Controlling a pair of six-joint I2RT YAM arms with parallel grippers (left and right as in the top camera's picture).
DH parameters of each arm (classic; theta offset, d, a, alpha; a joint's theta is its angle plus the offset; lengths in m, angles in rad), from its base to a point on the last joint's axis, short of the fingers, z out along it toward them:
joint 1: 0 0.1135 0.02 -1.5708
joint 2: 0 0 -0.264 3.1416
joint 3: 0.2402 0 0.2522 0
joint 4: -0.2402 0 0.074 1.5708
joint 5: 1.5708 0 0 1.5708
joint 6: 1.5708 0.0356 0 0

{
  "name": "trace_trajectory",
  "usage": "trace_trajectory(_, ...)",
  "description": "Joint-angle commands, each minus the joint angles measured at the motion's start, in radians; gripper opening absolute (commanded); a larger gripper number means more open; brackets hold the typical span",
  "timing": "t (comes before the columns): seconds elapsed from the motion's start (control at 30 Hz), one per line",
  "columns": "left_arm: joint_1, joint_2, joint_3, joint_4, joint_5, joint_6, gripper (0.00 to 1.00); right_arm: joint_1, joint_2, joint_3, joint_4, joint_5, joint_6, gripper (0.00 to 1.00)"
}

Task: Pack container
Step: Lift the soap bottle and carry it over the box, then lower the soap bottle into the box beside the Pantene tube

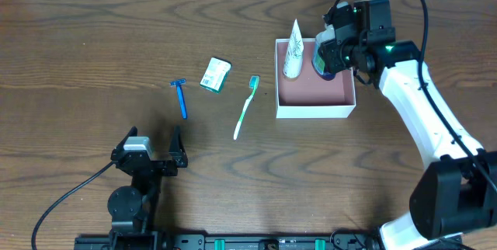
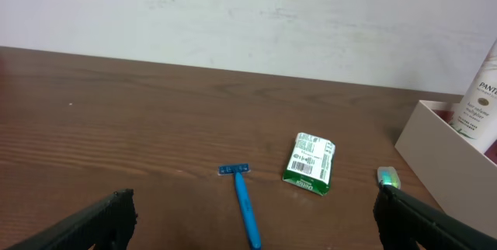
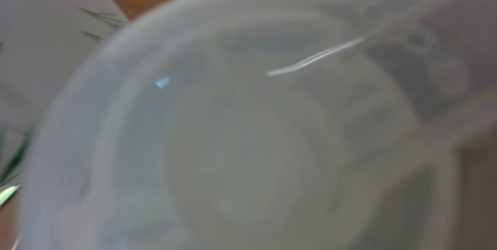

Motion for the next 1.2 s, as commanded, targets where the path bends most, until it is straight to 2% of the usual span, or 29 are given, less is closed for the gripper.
trace_trajectory(0.0,0.005,-0.004,-0.018,-0.032,0.007,0.006,0.98,0.016,0.019,0.019,0.021,-0.004,0.009,0.38)
trace_trajectory(0.53,0.005,-0.004,-0.018,-0.032,0.007,0.006,0.98,0.049,0.109,0.019,0.076,-0.003,0.042,0.41)
trace_trajectory(1.17,0.005,-0.004,-0.018,-0.033,0.007,0.006,0.98,0.049,0.121,0.018,0.123,-0.003,0.053,0.47)
